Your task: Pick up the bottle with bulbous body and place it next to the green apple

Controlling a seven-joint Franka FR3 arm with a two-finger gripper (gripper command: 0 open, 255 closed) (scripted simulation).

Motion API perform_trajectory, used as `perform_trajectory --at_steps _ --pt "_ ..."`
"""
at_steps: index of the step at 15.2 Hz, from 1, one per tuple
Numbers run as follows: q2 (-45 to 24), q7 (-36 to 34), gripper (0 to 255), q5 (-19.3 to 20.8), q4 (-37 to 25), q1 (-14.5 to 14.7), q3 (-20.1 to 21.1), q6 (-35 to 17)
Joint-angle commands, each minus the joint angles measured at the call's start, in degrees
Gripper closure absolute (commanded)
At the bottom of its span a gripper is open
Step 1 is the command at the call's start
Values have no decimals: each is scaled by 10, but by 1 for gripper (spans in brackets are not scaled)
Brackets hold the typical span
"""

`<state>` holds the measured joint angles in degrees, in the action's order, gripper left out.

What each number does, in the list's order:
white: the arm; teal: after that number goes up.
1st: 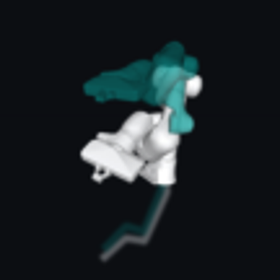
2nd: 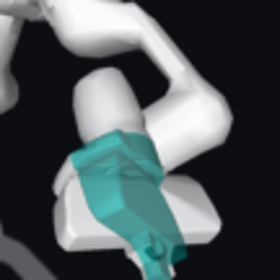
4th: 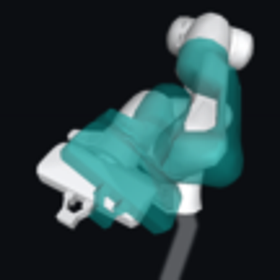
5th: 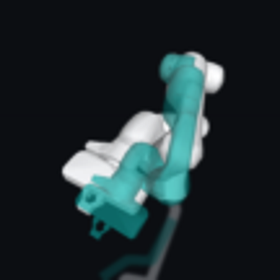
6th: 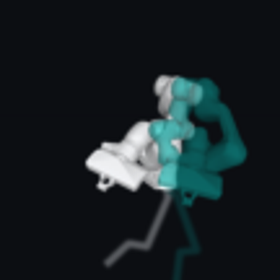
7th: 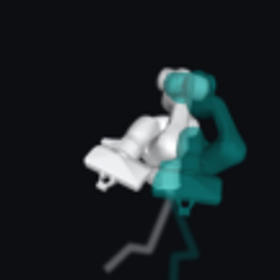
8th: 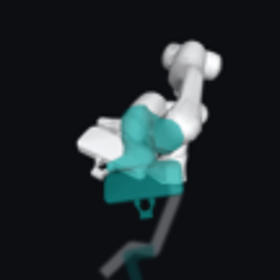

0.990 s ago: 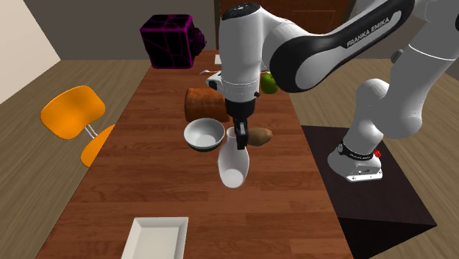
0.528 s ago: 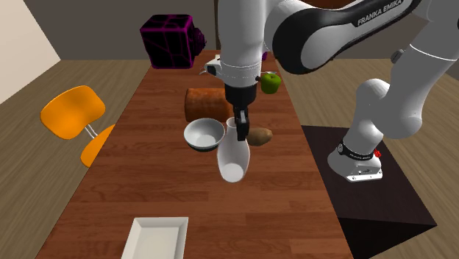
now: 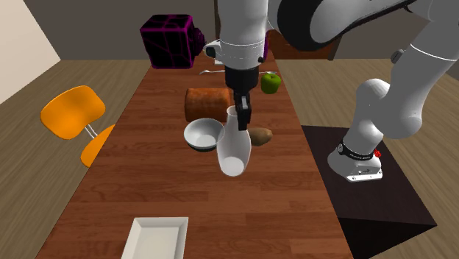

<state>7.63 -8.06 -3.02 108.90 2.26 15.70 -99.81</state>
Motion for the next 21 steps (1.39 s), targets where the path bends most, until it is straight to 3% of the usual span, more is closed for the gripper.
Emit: perform_trajectory --at_steps 1,21 --pt "-2 0 255 1 -17 0 -1 16" --pt "-38 -10 255 10 -214 0 1 177"
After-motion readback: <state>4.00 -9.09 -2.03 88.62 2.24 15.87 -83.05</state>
